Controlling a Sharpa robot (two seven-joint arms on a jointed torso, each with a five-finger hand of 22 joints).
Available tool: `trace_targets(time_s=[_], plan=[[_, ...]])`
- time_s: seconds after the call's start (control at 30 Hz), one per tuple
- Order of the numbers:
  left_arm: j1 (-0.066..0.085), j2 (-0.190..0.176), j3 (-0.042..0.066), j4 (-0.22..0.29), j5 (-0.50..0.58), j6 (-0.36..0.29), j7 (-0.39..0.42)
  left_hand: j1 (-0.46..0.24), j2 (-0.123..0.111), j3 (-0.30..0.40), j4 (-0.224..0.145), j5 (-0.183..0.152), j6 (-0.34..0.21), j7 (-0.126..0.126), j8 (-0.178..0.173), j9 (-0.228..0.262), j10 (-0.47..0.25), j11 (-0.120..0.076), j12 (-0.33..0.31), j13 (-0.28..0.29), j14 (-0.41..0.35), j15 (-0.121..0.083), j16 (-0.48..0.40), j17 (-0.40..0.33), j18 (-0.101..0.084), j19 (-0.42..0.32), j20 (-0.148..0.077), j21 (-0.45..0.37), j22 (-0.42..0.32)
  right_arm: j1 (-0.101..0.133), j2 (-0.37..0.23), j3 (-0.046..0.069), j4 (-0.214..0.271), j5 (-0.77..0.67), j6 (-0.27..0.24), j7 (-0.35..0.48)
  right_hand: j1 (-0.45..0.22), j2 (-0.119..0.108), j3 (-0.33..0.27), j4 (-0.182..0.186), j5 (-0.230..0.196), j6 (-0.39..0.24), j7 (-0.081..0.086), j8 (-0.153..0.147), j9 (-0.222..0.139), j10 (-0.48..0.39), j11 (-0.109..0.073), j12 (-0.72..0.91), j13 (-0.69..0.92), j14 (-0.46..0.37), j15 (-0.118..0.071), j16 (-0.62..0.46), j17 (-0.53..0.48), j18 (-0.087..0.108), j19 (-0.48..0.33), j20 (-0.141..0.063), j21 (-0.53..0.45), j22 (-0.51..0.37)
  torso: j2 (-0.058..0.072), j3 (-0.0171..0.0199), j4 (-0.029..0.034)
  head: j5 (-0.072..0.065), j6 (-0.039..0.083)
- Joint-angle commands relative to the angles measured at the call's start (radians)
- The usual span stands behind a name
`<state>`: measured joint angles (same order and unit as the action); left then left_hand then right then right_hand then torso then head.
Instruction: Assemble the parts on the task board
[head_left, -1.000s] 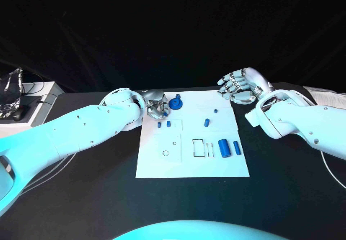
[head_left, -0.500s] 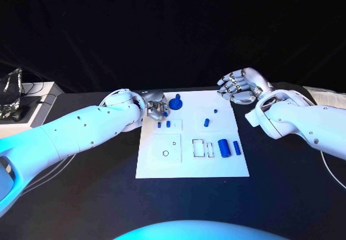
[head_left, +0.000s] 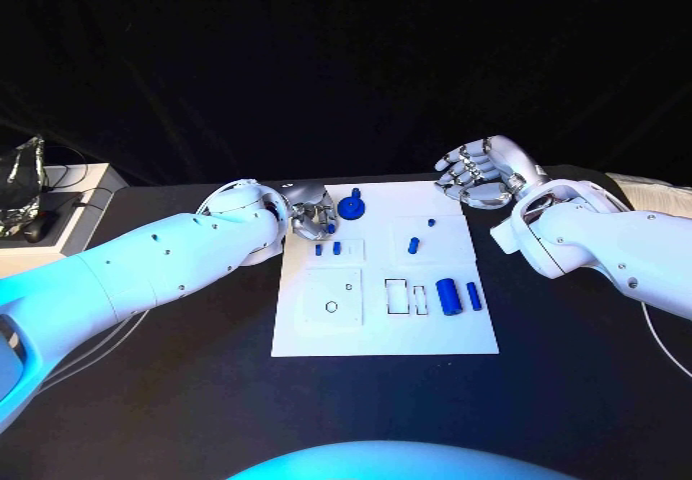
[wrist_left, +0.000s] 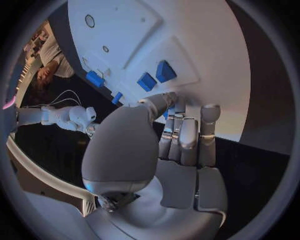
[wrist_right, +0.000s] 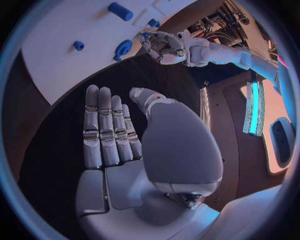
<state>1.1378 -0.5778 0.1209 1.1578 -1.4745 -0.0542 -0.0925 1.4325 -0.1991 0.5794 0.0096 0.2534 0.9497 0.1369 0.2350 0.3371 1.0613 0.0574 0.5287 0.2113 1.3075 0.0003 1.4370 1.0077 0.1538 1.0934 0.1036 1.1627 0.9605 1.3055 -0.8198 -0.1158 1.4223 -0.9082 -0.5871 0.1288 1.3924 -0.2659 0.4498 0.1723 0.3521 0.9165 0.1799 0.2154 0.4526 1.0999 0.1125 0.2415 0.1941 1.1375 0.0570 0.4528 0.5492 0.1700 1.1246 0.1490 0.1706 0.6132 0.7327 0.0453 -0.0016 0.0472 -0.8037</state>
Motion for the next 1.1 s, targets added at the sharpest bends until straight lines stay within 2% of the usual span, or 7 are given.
trace_targets(time_s=[0.03,0.53,0.7,0.8,0.93,1.03,1.1], plan=[[0.0,-0.001,0.0,0.004,-0.001,-0.017,0.008,-0.002,-0.006,-0.003,-0.002,-0.002,-0.005,-0.001,-0.004,-0.002,-0.007,0.002,0.003,0.002,-0.002,-0.002,0.006,0.0,-0.005,-0.001,-0.003,-0.001,0.001,0.0,0.0,0.0,0.0,-0.002,0.01,0.008,-0.009,0.002,-0.002,-0.006,0.0,-0.001,0.006,-0.006,-0.001,-0.003,0.007,-0.006,-0.002,-0.009,-0.002,-0.007,-0.002,0.01,-0.002,0.005,-0.006,-0.003,0.001,-0.0004,-0.0004,0.0,0.0],[0.0,-0.014,0.002,0.0,-0.002,-0.006,-0.009,-0.003,-0.013,0.003,-0.002,-0.002,-0.057,-0.01,-0.047,-0.02,-0.029,0.0,0.031,0.032,-0.004,-0.004,0.009,0.0,-0.004,-0.003,-0.005,-0.006,-0.003,-0.001,-0.003,0.0,-0.008,-0.055,0.06,-0.026,0.009,0.006,-0.007,-0.034,-0.005,-0.001,0.005,-0.012,-0.006,-0.012,0.003,-0.024,-0.029,0.087,-0.022,0.013,0.014,0.013,0.085,-0.017,0.029,-0.004,-0.001,-0.0003,0.0002,-0.001,0.003],[0.0,-0.022,0.005,-0.008,-0.002,-0.016,-0.011,0.0,-0.017,0.005,-0.001,-0.002,-0.137,-0.036,-0.095,-0.046,-0.04,-0.002,0.044,0.047,-0.005,-0.006,0.012,-0.001,-0.004,-0.002,-0.006,-0.007,-0.003,-0.001,-0.003,0.0,-0.02,-0.15,0.118,-0.055,0.036,0.006,0.007,-0.074,-0.014,0.019,-0.014,-0.035,-0.021,0.033,-0.021,-0.054,-0.062,0.269,-0.064,0.131,0.087,0.01,0.221,-0.066,0.157,0.078,-0.001,-0.0006,-0.0008,-0.003,0.007],[0.0,-0.031,0.012,-0.013,0.002,-0.035,-0.005,0.006,-0.015,-0.006,0.001,-0.001,-0.24,-0.06,-0.133,-0.081,-0.044,-0.002,0.048,0.054,-0.005,-0.006,0.012,-0.002,-0.004,-0.002,-0.007,-0.008,-0.002,-0.001,-0.004,0.0,-0.029,-0.22,0.157,-0.076,0.03,0.003,0.062,-0.088,-0.057,0.05,-0.021,-0.051,-0.028,0.085,-0.031,-0.088,-0.083,0.319,-0.074,0.296,0.222,-0.011,0.267,-0.075,0.342,0.222,-0.002,-0.0009,-0.0006,-0.004,0.01],[0.0,-0.046,0.023,-0.019,0.047,-0.092,0.022,0.008,-0.013,-0.009,0.003,0.0,-0.236,-0.054,-0.133,-0.08,-0.044,-0.003,0.049,0.056,-0.011,-0.006,0.01,-0.014,-0.002,-0.009,-0.007,-0.014,-0.011,-0.001,-0.002,0.0,-0.042,-0.317,0.2,-0.104,0.024,0.0,0.096,-0.105,-0.07,0.068,-0.027,-0.061,-0.029,0.118,-0.035,-0.113,-0.091,0.338,-0.075,0.474,0.376,-0.037,0.298,-0.078,0.555,0.383,-0.003,-0.0016,0.0007,-0.012,0.017],[0.0,-0.065,0.035,-0.024,0.186,-0.163,0.083,0.0,-0.01,0.001,0.022,0.001,-0.059,0.021,-0.05,-0.044,-0.076,0.022,0.036,0.052,-0.234,0.012,-0.153,-0.37,0.029,-0.161,0.003,-0.161,-0.173,-0.001,0.002,0.0,-0.052,-0.419,0.232,-0.139,0.011,-0.002,0.109,-0.111,-0.089,0.082,-0.032,-0.064,-0.026,0.139,-0.04,-0.129,-0.094,0.35,-0.076,0.581,0.467,-0.054,0.318,-0.078,0.692,0.486,-0.004,-0.001,0.0011,-0.014,0.026],[-0.001,-0.082,0.043,-0.023,0.324,-0.183,0.137,-0.005,-0.008,0.004,0.031,0.0,-0.029,0.031,-0.026,-0.037,-0.094,0.039,0.027,0.046,-0.3,0.026,-0.224,-0.463,0.028,-0.182,0.014,-0.19,-0.188,-0.002,0.006,0.0,-0.056,-0.49,0.248,-0.168,0.003,-0.003,0.113,-0.111,-0.097,0.085,-0.033,-0.066,-0.024,0.145,-0.041,-0.136,-0.095,0.354,-0.076,0.619,0.498,-0.06,0.323,-0.078,0.738,0.521,-0.004,-0.0016,0.0001,-0.007,0.031]])
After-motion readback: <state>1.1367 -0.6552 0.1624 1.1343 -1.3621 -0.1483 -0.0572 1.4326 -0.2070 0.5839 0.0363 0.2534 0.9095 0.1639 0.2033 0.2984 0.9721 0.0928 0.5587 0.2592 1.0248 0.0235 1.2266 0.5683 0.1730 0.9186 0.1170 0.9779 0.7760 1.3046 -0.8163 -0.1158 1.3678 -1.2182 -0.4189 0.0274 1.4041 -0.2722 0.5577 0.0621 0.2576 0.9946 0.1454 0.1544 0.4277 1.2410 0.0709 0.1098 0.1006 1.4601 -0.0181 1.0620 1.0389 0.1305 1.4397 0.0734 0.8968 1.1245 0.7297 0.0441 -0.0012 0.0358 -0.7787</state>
